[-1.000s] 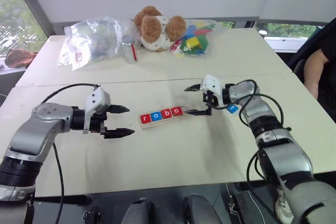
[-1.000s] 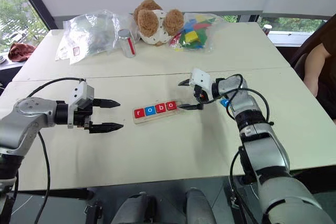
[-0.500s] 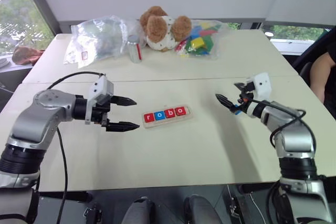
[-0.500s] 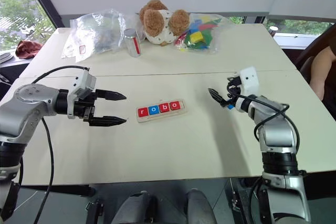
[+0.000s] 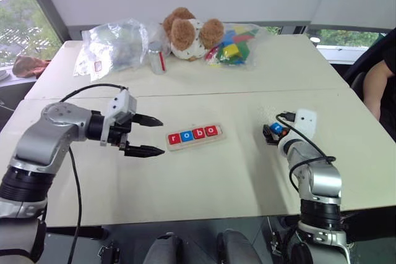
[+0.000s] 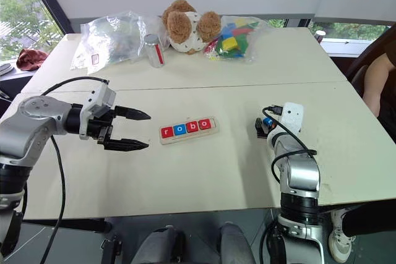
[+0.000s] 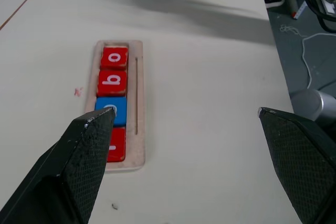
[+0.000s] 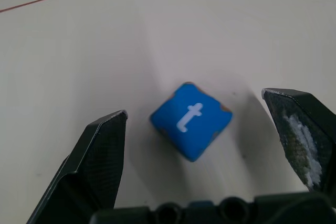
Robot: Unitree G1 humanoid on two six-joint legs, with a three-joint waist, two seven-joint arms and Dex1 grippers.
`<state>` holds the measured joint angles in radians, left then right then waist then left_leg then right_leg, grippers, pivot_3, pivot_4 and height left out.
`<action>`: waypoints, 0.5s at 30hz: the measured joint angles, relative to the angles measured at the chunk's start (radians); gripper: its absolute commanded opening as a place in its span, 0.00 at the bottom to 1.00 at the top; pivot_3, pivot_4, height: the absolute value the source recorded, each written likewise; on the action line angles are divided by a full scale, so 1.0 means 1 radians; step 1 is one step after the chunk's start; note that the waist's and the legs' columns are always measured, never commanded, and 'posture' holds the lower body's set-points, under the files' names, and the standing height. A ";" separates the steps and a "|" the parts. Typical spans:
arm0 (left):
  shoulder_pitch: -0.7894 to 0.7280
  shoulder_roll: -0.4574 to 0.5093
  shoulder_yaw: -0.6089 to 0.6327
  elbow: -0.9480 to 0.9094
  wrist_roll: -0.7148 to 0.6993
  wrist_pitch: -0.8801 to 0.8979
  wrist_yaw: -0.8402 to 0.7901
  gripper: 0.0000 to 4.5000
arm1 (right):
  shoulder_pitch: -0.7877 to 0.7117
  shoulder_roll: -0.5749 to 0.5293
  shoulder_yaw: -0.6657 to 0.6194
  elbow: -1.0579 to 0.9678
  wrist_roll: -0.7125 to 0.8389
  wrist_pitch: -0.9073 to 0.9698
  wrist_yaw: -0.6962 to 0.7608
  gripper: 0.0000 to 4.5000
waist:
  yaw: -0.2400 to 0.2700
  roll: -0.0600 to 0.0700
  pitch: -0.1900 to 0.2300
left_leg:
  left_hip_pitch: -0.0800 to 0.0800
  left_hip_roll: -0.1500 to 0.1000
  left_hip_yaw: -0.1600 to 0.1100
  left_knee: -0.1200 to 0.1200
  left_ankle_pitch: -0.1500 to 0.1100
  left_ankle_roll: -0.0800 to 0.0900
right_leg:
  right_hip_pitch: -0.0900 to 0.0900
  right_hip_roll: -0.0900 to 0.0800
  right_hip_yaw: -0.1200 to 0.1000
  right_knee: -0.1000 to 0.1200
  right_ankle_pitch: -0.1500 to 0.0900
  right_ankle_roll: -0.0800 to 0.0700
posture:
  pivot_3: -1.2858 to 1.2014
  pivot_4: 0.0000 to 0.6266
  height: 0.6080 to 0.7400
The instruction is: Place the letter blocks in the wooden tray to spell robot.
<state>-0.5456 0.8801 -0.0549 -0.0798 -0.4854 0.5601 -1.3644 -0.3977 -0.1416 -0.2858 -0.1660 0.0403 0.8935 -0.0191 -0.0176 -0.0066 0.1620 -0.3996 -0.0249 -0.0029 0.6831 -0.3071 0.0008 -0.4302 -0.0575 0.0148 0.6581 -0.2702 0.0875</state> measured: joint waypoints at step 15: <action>0.049 -0.030 -0.002 -0.003 0.018 -0.028 0.052 1.00 | -0.123 0.270 -0.091 -0.037 -0.033 0.161 -0.328 0.98 | -0.002 -0.001 0.000 | 0.001 0.000 0.000 0.000 -0.001 0.001 | 0.000 0.000 0.000 0.005 0.000 0.000 | 0.52 0.24 1.00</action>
<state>-0.4970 0.8496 -0.0569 -0.0825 -0.4671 0.5323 -1.3127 -0.5209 0.1288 -0.3767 -0.2028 0.0070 1.0547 -0.3474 -0.0201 -0.0073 0.1615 -0.3983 -0.0251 -0.0032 0.6830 -0.3078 0.0021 -0.4304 -0.0574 0.0148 0.6627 -0.2702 0.0875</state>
